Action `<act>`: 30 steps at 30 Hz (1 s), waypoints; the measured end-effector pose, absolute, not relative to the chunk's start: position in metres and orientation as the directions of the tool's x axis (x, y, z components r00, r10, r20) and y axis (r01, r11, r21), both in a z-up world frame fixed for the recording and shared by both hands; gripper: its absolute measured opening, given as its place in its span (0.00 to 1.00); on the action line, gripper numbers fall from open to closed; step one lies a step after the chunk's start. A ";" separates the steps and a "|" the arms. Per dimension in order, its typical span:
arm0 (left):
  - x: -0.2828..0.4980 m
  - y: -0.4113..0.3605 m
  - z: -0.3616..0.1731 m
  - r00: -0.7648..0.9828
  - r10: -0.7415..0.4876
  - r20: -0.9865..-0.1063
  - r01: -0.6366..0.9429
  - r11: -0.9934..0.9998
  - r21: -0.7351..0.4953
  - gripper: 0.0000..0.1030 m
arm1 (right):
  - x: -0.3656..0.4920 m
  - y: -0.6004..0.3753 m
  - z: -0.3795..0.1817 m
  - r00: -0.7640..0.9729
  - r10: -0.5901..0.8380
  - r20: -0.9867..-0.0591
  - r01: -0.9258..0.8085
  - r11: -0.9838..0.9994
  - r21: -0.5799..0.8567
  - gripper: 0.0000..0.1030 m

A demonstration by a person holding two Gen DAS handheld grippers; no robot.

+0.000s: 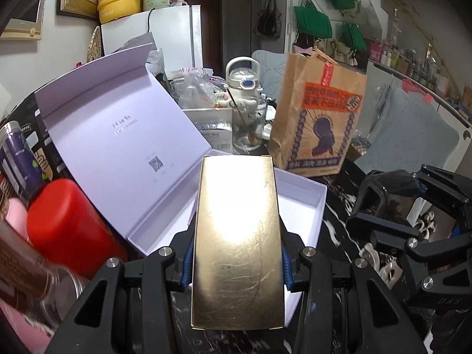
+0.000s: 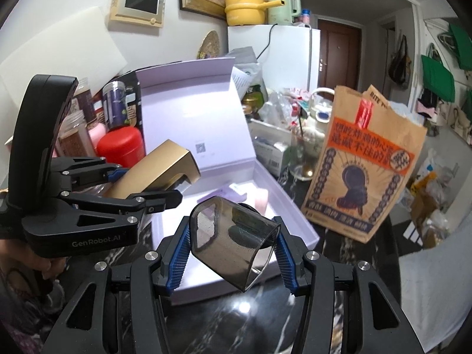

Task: Organize rigid objects
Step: 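Carry the gold box and glass cup over the lavender box with both tools, then lower the gold box and glass cup into the lavender box and open both tools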

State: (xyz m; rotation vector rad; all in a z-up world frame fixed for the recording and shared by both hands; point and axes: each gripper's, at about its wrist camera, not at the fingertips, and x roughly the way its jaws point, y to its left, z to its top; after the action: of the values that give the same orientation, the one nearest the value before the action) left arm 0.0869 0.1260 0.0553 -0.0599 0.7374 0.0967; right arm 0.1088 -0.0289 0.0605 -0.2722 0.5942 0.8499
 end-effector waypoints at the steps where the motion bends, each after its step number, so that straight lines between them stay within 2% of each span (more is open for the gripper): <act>1: 0.089 0.128 0.056 0.739 0.064 -0.671 -0.109 0.994 -0.026 0.43 | 0.112 -0.027 0.062 0.517 0.620 -0.591 -0.768 0.640 -0.001 0.51; 11: 0.123 0.148 0.063 0.756 0.107 -0.646 -0.159 0.987 -0.023 0.43 | 0.146 -0.010 0.071 0.536 0.612 -0.581 -0.761 0.649 -0.018 0.51; 18: 0.147 0.164 0.051 0.734 0.119 -0.668 -0.191 0.981 -0.035 0.43 | 0.165 0.002 0.062 0.516 0.604 -0.607 -0.746 0.666 0.029 0.51; 30: 0.171 0.170 0.015 0.658 0.171 -0.733 -0.188 0.980 0.060 0.43 | 0.183 0.017 0.030 0.504 0.543 -0.672 -0.700 0.713 0.051 0.51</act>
State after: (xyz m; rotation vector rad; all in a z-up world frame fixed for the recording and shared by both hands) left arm 0.1714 0.1695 0.0153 -0.0212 0.8279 0.2030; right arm 0.1829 0.0174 0.0301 -0.2402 0.7199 0.7588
